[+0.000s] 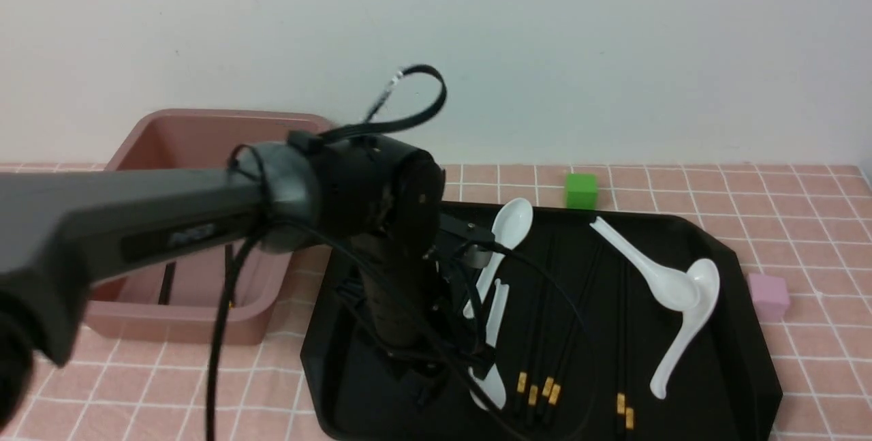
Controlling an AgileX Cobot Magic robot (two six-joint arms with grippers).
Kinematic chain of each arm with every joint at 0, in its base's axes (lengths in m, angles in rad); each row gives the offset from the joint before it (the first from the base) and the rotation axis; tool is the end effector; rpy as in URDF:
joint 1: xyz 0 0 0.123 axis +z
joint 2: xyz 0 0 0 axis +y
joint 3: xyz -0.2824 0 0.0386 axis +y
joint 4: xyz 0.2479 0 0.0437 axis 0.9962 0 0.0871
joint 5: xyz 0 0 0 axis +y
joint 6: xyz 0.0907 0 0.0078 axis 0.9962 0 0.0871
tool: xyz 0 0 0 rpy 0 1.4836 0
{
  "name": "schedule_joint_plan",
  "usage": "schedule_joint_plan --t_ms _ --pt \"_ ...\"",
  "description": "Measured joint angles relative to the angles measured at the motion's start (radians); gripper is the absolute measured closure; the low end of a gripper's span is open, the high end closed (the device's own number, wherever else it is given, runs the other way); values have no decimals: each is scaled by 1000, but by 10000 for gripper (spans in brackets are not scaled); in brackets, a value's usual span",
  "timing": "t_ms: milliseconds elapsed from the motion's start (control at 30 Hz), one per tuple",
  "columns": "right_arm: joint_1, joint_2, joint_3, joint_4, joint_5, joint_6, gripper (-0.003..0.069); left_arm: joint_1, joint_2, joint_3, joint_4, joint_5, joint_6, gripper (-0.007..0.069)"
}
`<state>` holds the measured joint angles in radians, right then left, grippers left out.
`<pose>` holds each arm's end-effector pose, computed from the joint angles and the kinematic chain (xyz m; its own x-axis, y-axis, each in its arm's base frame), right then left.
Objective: On pink tablecloth take chopsticks from black tray and put them in box.
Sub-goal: 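Reach over to the black tray and grasp a pair of chopsticks with the left gripper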
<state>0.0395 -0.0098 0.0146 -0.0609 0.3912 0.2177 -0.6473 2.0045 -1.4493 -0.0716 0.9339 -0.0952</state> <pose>0.0521 -0.0001 0.1736 -0.3019 0.1488 -0.9416 0.0315 0.9888 0.1462 0.3180 -0.2470 0.1799 -0.8625 0.4801 -0.1599 0.4960 0.8647 -0.0794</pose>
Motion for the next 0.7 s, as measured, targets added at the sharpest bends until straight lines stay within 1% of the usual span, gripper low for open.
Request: schedule_joint_plan --t_ms 133,300,467,600,667,700 --pt "0 0 0 0 0 0 419 0 25 -16 23 -27 -1 251" --pt "0 0 0 0 0 0 419 0 44 -18 31 -88 -1 258" --pt "0 0 0 0 0 0 419 0 71 -18 31 -98 -1 274" --pt "0 0 0 0 0 0 419 0 82 -23 45 -96 -1 299" --pt "0 0 0 0 0 0 419 0 84 -25 57 -93 -2 333" --pt "0 0 0 0 0 0 419 0 86 -26 63 -91 -3 365"
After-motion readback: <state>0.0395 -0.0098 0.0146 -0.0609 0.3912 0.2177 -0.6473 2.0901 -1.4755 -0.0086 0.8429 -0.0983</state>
